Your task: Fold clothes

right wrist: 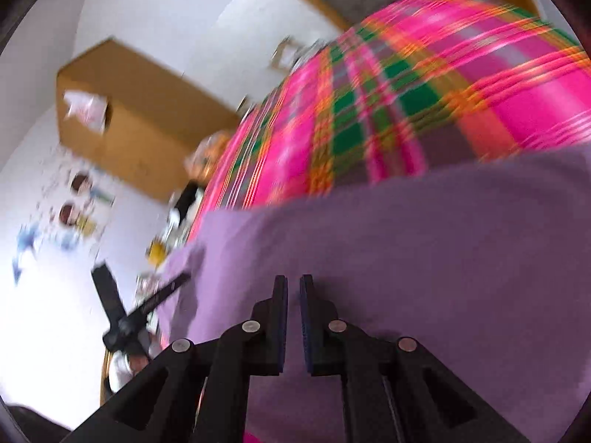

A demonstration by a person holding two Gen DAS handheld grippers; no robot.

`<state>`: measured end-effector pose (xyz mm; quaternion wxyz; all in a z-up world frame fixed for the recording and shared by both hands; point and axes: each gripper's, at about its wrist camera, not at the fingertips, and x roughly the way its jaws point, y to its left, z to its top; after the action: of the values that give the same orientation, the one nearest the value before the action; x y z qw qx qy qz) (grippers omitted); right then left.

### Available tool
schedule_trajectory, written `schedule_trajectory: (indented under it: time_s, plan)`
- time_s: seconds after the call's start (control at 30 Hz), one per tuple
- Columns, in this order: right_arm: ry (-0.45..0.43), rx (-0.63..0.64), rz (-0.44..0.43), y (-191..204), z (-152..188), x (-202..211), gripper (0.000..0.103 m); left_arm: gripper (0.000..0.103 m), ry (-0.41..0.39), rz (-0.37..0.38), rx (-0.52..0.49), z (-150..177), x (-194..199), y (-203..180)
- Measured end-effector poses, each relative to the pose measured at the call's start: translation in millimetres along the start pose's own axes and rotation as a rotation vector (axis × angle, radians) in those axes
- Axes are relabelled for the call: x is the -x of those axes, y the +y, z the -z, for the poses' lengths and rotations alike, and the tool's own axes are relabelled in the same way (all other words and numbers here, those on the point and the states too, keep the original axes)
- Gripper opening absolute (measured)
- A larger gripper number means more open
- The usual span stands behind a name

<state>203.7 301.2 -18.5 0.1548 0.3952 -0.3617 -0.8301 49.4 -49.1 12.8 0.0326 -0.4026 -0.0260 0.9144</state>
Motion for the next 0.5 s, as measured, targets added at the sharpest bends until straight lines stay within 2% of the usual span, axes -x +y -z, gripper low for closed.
schedule_trajectory:
  time_s: [0.1,0.2,0.5]
  plan:
    - [0.038,0.028,0.0,3,11,-2,0.003,0.006,-0.005,-0.02,-0.016,9,1,-4]
    - [0.038,0.052,0.008,9,17,0,0.003,0.006,-0.014,-0.034,-0.03,14,2,-5]
    - [-0.011,0.131,0.063,18,22,-4,0.004,0.007,-0.03,-0.03,-0.031,21,7,-3]
